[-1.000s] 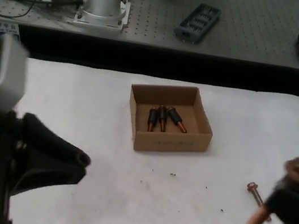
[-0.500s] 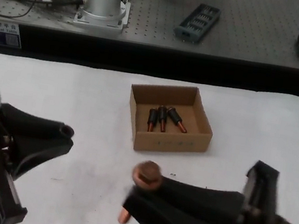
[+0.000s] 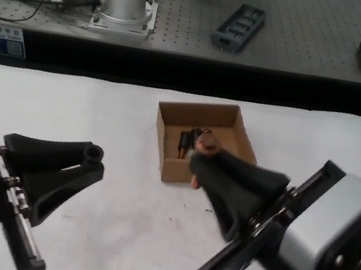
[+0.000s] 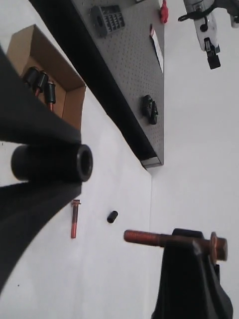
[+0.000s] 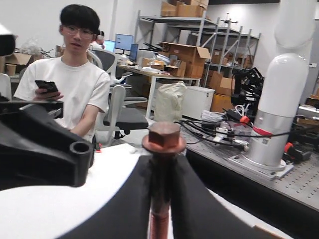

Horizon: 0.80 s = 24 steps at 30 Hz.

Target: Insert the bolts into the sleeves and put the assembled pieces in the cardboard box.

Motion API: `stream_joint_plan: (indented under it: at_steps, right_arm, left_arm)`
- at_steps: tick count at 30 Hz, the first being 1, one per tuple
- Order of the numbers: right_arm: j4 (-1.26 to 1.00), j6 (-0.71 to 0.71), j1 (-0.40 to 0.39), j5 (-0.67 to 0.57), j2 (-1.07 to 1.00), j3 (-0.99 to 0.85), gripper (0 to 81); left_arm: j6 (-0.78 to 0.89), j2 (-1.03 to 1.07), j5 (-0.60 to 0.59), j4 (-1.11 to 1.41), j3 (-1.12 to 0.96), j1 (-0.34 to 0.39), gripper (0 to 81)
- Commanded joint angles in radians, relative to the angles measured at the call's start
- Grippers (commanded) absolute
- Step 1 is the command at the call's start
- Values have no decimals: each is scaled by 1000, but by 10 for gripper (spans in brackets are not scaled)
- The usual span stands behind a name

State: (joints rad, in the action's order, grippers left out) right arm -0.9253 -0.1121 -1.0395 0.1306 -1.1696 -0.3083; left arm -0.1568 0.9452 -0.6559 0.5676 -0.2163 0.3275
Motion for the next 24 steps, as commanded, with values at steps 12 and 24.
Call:
stream_joint_plan:
  at_steps: [12, 24]
  right_arm:
    - [-49, 51, 143, -161, -126, -16, 66]
    - [-167, 129, 178, -238, -336, -97, 66]
  left_arm:
    - [107, 567, -30, 677, -22, 56, 7]
    - [121, 787, -99, 717, -108, 107, 7]
